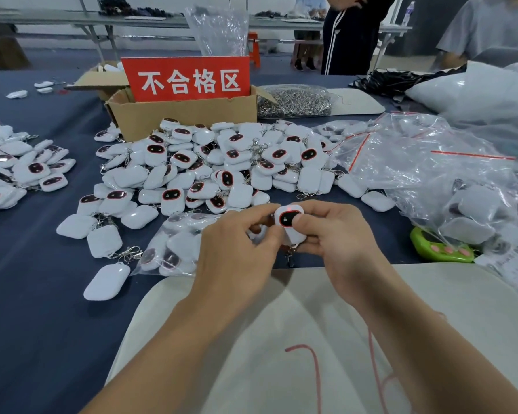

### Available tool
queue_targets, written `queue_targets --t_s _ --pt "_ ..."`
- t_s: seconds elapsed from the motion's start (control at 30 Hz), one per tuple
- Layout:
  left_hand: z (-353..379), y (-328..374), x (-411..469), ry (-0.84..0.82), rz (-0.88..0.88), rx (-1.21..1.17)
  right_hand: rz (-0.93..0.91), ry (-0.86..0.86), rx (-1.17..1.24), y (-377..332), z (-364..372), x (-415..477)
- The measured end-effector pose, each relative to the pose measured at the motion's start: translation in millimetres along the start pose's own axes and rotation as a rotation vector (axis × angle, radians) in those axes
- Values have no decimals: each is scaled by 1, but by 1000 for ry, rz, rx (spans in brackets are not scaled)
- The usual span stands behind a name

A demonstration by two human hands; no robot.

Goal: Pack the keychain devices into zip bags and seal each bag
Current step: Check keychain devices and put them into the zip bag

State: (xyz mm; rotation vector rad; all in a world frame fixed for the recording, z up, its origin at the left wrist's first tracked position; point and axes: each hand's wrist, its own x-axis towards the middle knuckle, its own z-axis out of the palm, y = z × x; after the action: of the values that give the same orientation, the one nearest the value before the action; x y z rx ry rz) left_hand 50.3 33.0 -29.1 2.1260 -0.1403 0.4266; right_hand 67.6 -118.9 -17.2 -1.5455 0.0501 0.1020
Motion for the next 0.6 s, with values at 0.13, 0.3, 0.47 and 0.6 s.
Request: queue_targets --t_s 0.13,0.3,0.47,0.6 --pt "-1 3 0 10 17 -50 -47 88 -12 2 6 -2" --pt "-3 4 3 93 -46 -220 -59 29 -26 2 13 -7" --pt "-4 5 2 114 -56 -222 -55 -50 7 -1 16 -9" --pt "-4 5 3 116 -54 -192 -52 -67 2 -1 14 -9"
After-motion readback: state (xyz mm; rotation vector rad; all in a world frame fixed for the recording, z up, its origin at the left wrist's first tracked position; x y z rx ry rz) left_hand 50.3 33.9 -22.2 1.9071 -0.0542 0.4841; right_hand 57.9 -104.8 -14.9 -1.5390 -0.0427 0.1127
